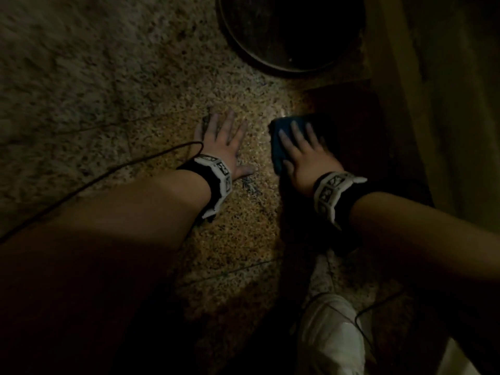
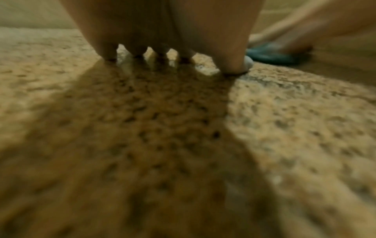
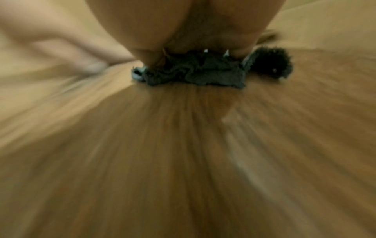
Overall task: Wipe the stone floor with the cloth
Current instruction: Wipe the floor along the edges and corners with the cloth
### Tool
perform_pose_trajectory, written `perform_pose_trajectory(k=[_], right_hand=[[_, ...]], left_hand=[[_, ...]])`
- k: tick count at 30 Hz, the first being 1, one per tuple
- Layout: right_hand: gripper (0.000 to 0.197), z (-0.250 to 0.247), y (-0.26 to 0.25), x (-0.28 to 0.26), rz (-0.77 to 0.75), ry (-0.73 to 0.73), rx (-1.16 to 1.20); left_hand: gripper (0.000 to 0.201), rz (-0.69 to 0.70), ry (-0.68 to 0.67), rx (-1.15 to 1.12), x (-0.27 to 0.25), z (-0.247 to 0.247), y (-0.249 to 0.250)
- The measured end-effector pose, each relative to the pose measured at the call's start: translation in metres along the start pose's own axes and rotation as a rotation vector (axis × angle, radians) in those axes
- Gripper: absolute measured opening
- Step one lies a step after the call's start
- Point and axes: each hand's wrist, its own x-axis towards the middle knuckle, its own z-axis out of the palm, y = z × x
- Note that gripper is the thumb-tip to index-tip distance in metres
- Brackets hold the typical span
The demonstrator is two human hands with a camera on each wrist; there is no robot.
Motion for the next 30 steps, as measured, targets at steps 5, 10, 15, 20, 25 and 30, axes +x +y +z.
perform_pose_trajectory(k=[5,10,15,20,25,30], right_hand=[[0.06,-0.023,-0.007,0.035,0.1,0.067,0.082],[0.058,-0.02,0.0,0.031,0.053,0.075,0.062],[0.062,0.012,0.028,-0.013,0.018,0.027,0.017],[0.067,0.049,0.051,-0.065,0.046,-0.03,-0.029],[0.063,0.051,0.055,-0.068,0.057,-0.038,0.021],[0.061,0.031,0.058,-0.046,0.069,-0.002,0.024]], left_hand=[[0.095,0.0,-0.004,-0.002,0.0,0.001,0.002],[0.093,-0.012,0.012,0.001,-0.001,0.004,0.002],[0.093,-0.011,0.016,0.067,0.0,0.002,0.007],[0.092,0.04,0.038,0.115,0.007,-0.006,0.01],[0.085,0.056,0.094,-0.027,0.015,-0.014,0.026],[0.094,0.098,0.08,0.037,0.024,-0.015,0.043]])
